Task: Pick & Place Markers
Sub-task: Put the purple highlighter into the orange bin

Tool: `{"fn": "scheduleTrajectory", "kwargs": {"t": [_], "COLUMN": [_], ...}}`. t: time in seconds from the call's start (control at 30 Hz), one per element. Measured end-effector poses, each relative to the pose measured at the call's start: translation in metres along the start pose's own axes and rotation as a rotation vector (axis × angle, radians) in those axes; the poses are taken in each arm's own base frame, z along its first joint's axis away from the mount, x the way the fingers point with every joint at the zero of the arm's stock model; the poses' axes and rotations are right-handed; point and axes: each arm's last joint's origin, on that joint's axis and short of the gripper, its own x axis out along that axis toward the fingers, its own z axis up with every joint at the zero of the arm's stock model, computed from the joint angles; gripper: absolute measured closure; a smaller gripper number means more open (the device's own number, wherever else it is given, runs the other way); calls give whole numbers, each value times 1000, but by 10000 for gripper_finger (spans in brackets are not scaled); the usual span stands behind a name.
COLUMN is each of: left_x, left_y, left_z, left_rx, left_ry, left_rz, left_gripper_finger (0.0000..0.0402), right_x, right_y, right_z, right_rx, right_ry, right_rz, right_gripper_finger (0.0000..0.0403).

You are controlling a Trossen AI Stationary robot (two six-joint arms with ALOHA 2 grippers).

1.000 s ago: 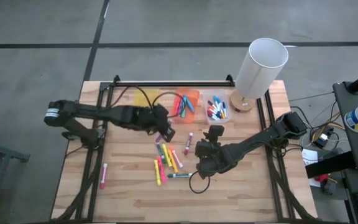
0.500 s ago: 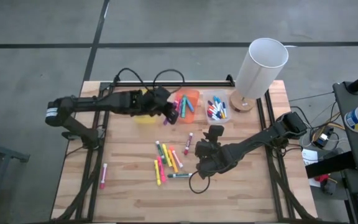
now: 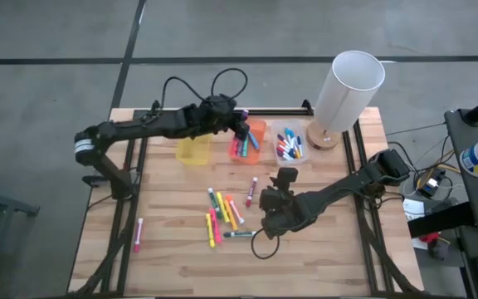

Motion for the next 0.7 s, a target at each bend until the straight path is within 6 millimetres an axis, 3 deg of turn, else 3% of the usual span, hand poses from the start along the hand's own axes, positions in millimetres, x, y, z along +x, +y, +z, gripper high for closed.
{"fn": "scheduleTrajectory", "kwargs": {"t": [0.23, 0.47, 0.7], "left_x": [48, 100, 125], "left_y": [16, 38, 48], "left_z": [-17, -49, -69], "left_rx": [-8, -27, 20], "left_ry": [64, 176, 232], "left_rz": [26, 59, 72], "left_gripper_finger": [345, 345, 344], "right_x": [0, 0, 0], "right_y": [0, 0, 0], "right_z": [0, 0, 0], "right_rx": [4, 4, 5], "right_ry": [-2, -2, -3], "right_rz": [2, 3, 4], "right_gripper_finger": [252, 252, 252]}}
